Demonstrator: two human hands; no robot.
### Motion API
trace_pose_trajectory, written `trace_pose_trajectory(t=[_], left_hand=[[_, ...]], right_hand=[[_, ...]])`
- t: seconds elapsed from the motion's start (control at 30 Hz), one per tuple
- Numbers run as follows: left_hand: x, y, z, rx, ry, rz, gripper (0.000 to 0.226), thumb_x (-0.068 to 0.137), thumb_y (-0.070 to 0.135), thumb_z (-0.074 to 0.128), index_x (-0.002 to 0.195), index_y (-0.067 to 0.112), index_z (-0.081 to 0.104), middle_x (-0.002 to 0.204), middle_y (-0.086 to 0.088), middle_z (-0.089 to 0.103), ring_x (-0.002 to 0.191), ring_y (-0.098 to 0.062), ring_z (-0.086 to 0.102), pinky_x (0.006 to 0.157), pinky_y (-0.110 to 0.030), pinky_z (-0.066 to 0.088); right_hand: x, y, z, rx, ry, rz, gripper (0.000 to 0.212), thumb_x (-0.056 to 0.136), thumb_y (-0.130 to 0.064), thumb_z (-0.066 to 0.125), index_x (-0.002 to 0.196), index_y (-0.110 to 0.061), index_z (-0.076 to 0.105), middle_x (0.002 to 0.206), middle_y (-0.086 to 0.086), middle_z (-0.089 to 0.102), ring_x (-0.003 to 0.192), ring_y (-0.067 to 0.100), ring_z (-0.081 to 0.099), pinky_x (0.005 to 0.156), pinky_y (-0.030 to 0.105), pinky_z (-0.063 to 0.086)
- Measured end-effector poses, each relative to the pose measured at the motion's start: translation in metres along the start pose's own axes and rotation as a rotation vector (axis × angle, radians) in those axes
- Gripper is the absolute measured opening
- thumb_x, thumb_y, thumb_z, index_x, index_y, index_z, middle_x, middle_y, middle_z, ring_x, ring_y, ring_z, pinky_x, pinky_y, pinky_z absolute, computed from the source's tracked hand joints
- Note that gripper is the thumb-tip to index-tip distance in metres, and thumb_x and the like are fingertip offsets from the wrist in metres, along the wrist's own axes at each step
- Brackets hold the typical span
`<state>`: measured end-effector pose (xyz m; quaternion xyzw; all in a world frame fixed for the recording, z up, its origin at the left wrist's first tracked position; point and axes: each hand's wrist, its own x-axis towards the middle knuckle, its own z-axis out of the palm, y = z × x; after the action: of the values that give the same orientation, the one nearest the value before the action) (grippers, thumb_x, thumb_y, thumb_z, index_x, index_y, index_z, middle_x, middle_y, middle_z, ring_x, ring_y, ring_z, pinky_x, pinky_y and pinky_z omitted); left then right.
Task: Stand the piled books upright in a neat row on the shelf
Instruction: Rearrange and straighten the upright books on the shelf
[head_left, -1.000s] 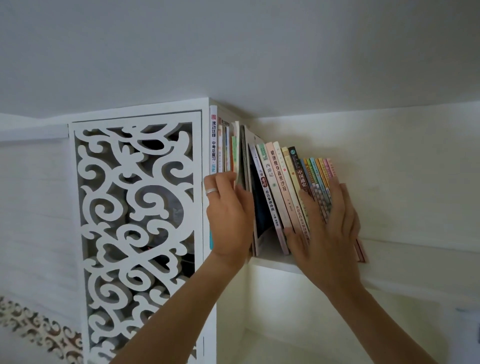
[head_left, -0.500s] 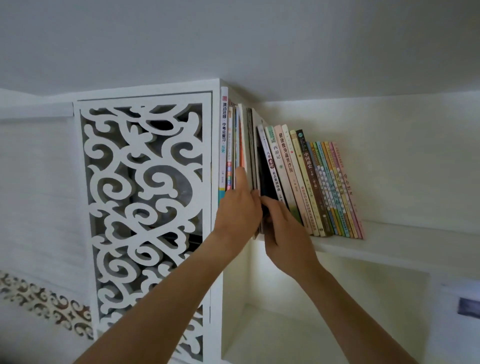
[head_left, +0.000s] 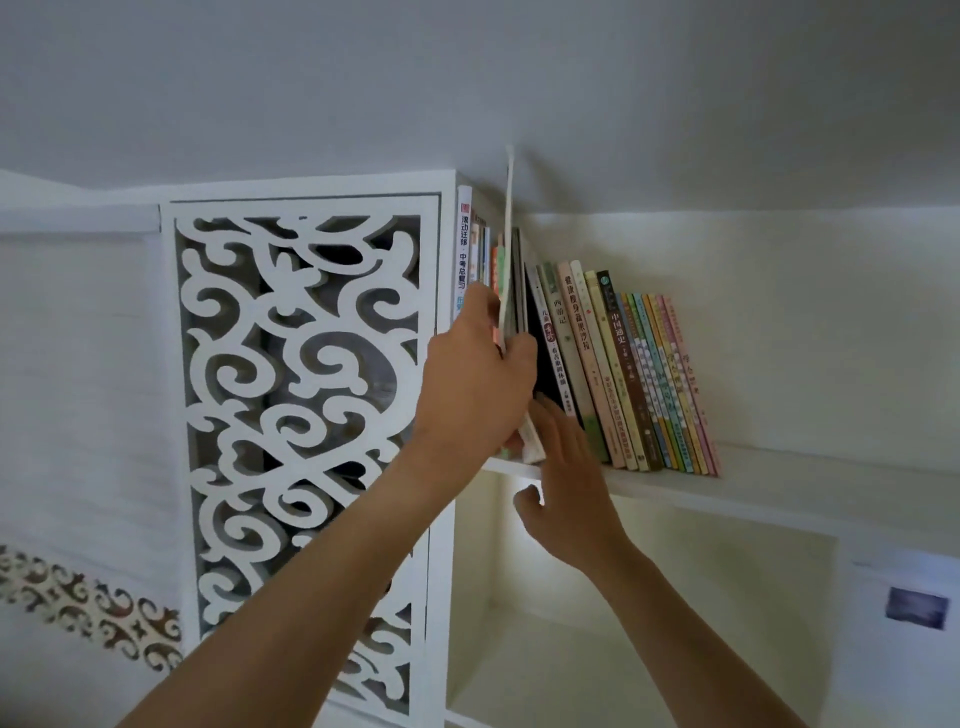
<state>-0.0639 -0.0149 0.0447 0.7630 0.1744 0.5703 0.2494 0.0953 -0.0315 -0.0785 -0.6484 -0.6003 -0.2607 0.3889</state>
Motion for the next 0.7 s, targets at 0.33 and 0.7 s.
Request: trace_pose_trajectory(t=[0.33,0.7], left_hand=[[-0.031,-0.058,0.015,-0.388,0.096,-0.044,0.035,0.113,0.031,0.035,0.123,0.017,0.065,0.093,-0.001,0.071,0.078,-0.018,0.071,0.061,-0.034,0.060],[-0.063,-0.128,0.067,0.202,-0.100,0.192,0.066,0.101,0.061,0.043,0.149,0.017,0.042,0.150,-0.004,0.041,0.139,-0.023,0.042,0.116,-0.044,0.042]], right_hand=[[-0.007,-0.050,-0.009,0.022,0.484,-0.054,0.031,0.095,-0.010,0.068,0.119,-0.017,0.049,0.096,0.009,0.070,0.087,0.021,0.072,0.072,0.036,0.064],[0.018,-0.102,-0.071,0.043,0.003,0.364,0.034,0.104,-0.030,0.050,0.075,-0.011,0.054,0.074,0.000,0.061,0.058,0.008,0.062,0.050,0.019,0.052]])
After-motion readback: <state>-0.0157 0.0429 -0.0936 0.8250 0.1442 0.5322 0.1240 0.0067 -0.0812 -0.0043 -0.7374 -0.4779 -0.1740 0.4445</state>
